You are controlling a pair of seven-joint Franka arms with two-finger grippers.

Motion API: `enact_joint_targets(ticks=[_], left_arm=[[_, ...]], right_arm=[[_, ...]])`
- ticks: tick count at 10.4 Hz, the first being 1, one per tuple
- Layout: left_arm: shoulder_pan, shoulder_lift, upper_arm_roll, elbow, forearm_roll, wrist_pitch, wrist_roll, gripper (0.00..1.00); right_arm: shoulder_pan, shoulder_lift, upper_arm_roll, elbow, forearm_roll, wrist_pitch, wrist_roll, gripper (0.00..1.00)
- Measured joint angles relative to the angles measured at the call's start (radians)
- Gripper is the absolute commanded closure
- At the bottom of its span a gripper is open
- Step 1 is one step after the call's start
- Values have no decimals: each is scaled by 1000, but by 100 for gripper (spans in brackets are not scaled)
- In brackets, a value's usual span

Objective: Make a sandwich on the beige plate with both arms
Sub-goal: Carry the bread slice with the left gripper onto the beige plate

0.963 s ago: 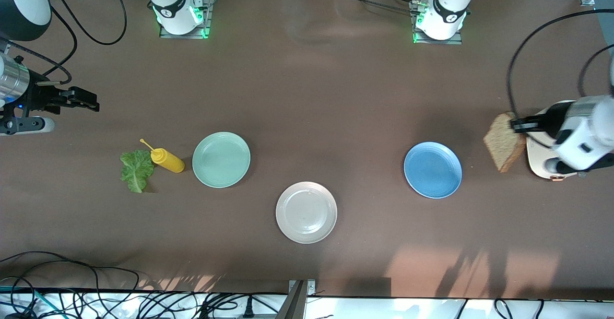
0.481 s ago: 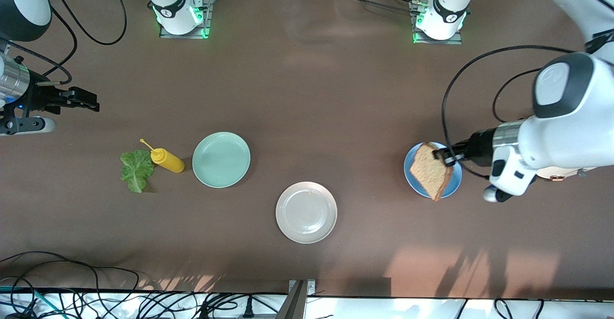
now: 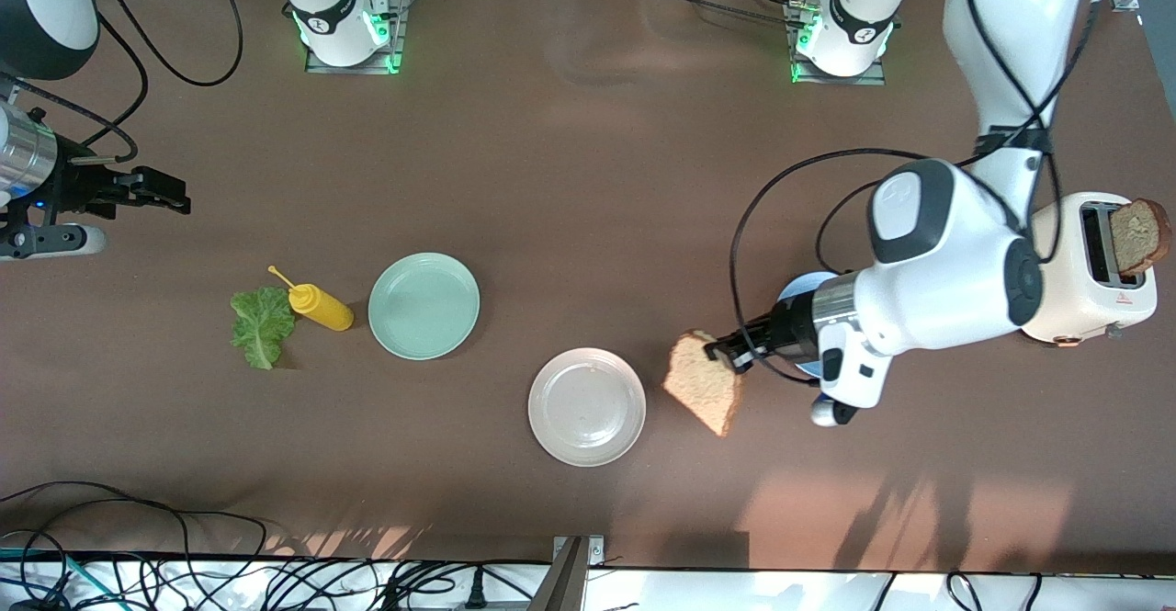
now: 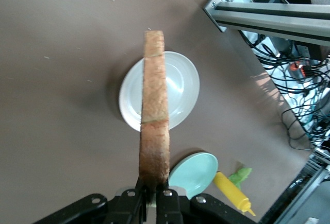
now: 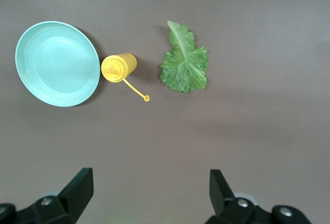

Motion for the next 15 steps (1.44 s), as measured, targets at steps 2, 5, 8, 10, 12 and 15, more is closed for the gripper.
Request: enact_joint_targets(ticks=[2, 5, 8, 10, 12, 15], left_arm=[[-41, 48, 0, -1, -40, 122, 0, 100], [-115, 120, -1, -1, -49, 295, -4, 100], [-179, 181, -1, -1, -83, 468, -6, 100], [-206, 210, -1, 0, -85, 530, -8, 100], [-213, 230, -1, 0, -85, 546, -8, 100], [-228, 249, -1, 1, -85, 579, -8, 100]], right_arm=[[0, 0, -9, 0, 0, 0, -15, 0], [0, 0, -16, 0, 0, 1, -22, 0], [1, 1, -15, 0, 0, 4, -23, 0], [2, 1, -14, 0, 0, 5, -24, 0], [2, 1, -14, 0, 0, 5, -24, 0], [2, 1, -14, 0, 0, 5, -24, 0]])
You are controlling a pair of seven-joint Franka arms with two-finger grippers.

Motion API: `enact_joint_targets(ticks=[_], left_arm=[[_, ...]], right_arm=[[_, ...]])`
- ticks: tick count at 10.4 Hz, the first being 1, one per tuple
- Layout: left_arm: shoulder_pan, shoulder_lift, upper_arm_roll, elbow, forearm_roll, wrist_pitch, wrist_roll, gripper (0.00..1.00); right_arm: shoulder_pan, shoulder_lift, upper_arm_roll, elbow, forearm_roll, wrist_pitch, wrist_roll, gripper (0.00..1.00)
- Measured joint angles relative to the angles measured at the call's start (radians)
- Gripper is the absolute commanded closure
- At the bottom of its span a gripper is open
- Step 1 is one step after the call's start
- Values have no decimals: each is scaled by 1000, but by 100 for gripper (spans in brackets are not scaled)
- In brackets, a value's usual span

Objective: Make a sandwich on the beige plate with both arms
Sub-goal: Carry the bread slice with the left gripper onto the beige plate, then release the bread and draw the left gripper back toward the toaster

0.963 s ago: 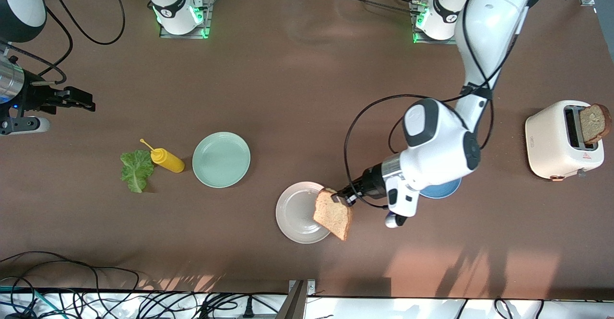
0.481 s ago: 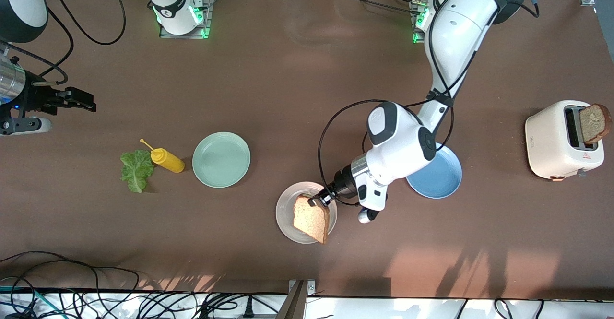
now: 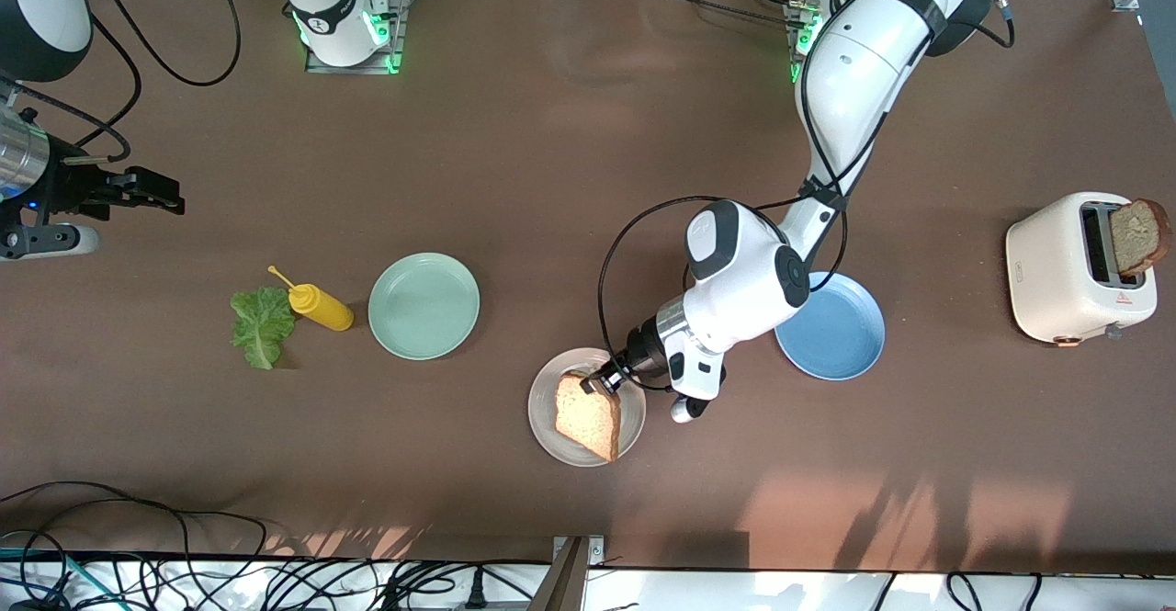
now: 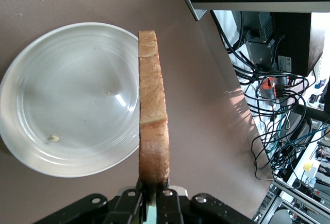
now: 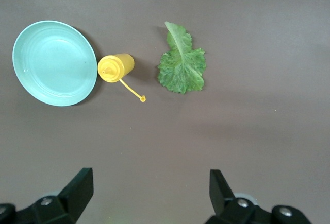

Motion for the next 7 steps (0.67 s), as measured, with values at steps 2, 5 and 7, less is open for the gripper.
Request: enact_joint_targets(ticks=[2, 5, 7], left_arm=[[-15, 19, 0, 0, 0, 20, 1, 100], [-24, 29, 0, 1, 0, 31, 2, 82], [-24, 29, 1, 3, 0, 33, 2, 60]], right_arm=[[0, 0, 0, 0, 0, 0, 0, 0], [0, 0, 0, 0, 0, 0, 0, 0], [0, 0, 0, 0, 0, 0, 0, 0]])
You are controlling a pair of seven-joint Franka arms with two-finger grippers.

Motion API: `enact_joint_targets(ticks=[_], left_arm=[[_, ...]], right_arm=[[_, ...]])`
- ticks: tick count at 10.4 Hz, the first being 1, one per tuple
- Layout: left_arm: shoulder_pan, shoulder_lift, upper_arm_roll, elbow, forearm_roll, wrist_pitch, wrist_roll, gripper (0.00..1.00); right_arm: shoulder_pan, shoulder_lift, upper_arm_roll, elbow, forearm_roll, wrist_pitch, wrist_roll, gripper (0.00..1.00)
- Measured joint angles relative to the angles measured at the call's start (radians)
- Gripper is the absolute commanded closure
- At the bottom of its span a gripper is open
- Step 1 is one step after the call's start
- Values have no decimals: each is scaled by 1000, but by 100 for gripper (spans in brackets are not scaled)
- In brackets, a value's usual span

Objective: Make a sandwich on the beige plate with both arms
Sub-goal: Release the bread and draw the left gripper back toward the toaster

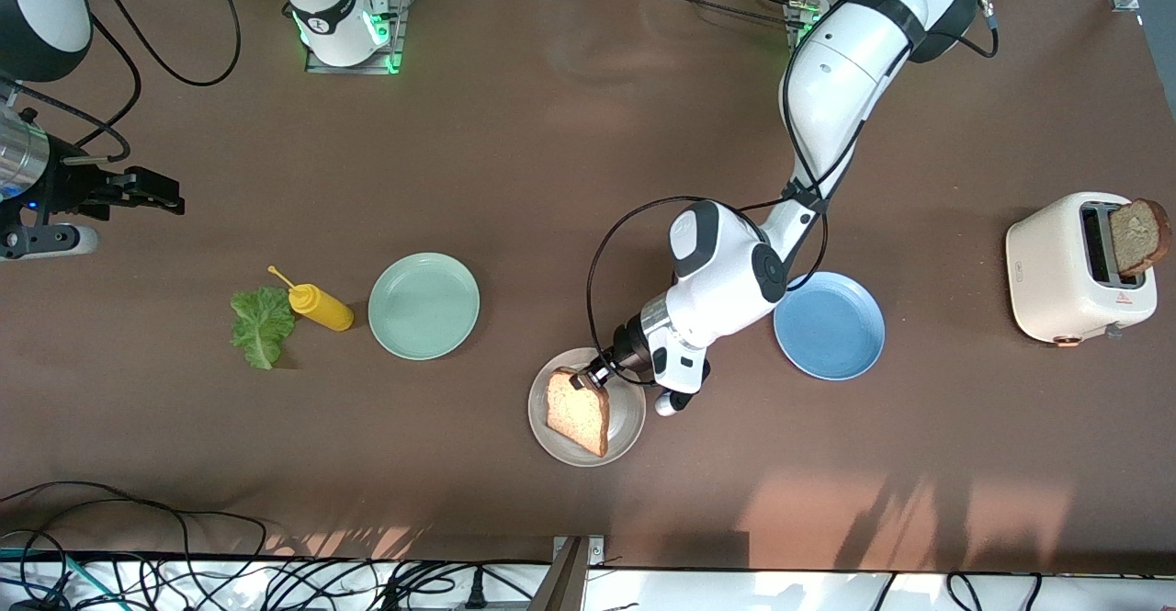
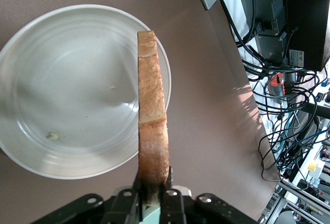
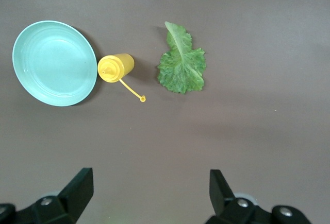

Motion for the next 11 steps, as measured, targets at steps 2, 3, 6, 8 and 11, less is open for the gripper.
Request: enact_joint_targets(ticks=[2, 3, 6, 8, 11], left_arm=[[0, 0, 1, 3, 0, 1, 0, 5], [0, 0, 2, 4, 0, 2, 1, 0], [0, -2, 7, 3, 8, -16, 9, 0], [4, -7, 13, 2, 50, -127, 12, 0], [64, -38, 21, 2, 95, -360, 12, 0]], right_arm=[[0, 0, 0, 0, 0, 0, 0, 0], [0, 1, 0, 0, 0, 0, 0, 0], [0, 4, 0, 0, 0, 0, 0, 0], [0, 7, 0, 0, 0, 3, 0, 0], [0, 9, 1, 0, 0, 6, 0, 0]])
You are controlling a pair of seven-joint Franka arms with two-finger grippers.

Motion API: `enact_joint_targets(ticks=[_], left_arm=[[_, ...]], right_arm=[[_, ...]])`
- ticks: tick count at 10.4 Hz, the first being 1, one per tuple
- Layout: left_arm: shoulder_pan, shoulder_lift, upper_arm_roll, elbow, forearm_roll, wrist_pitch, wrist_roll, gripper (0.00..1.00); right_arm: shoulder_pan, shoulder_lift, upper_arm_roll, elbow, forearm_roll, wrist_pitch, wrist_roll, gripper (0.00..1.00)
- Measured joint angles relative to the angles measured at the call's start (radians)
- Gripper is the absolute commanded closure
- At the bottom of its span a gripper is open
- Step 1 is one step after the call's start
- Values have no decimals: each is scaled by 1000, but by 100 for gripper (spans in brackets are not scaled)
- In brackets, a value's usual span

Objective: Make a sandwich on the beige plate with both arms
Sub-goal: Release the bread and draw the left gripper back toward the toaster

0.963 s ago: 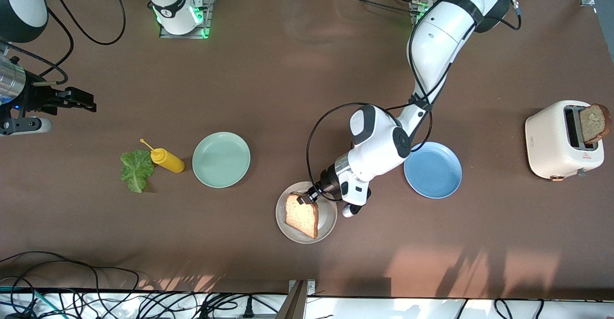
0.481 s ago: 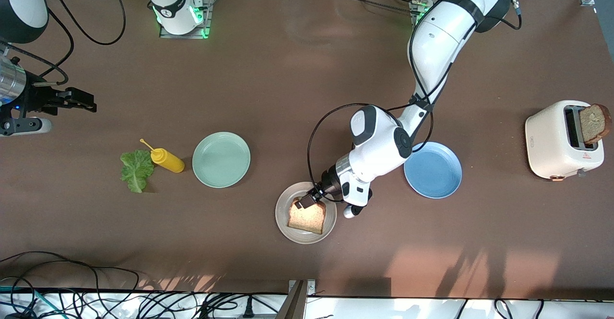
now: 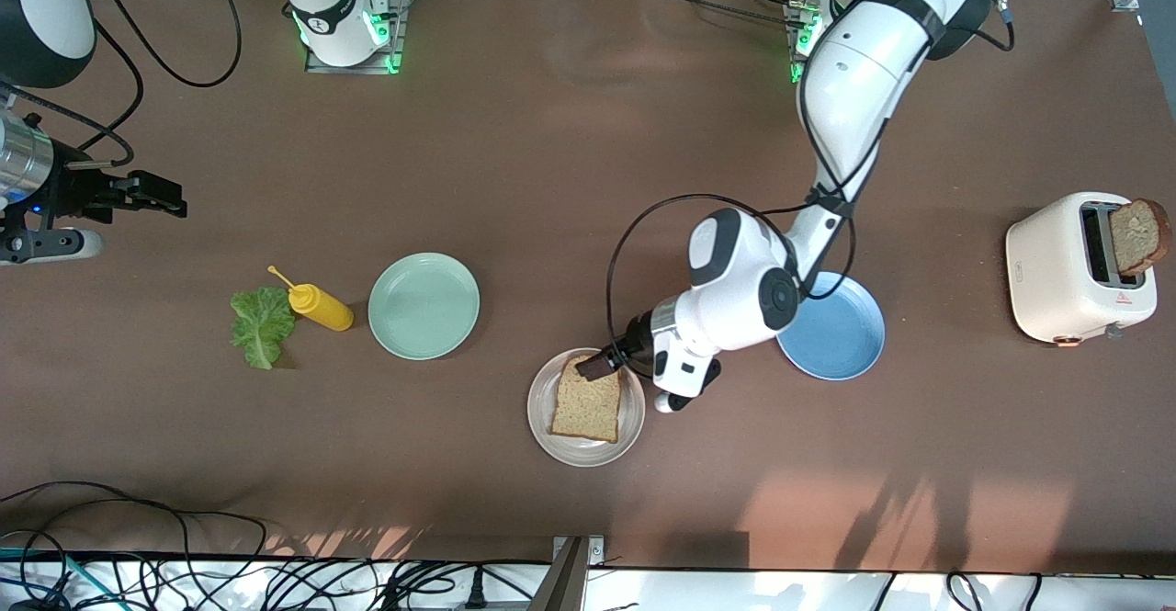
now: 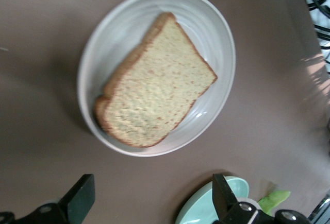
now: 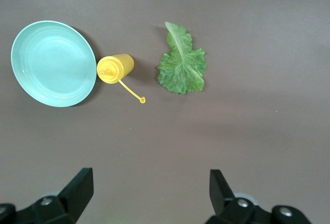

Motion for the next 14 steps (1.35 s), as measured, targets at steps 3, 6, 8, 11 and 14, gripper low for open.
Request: enact_joint_targets(ticks=[3, 6, 8, 11, 14], left_arm=[[79, -58, 5, 0, 106, -188, 8, 0], [151, -132, 5, 0, 294, -351, 8, 0], [206, -192, 7, 1, 326, -448, 45, 0], [290, -315, 9, 2, 411, -608, 115, 0], [389, -429, 11, 0, 449, -696, 254, 0]], right_arm=[[1, 0, 0, 0, 0, 1, 0, 0], [1, 0, 0, 0, 0, 2, 0, 0], [4, 0, 2, 0, 12, 9, 0, 0], [6, 0, 1, 1, 71, 19, 2, 0], [5, 8, 0, 0, 99, 41, 2, 0]])
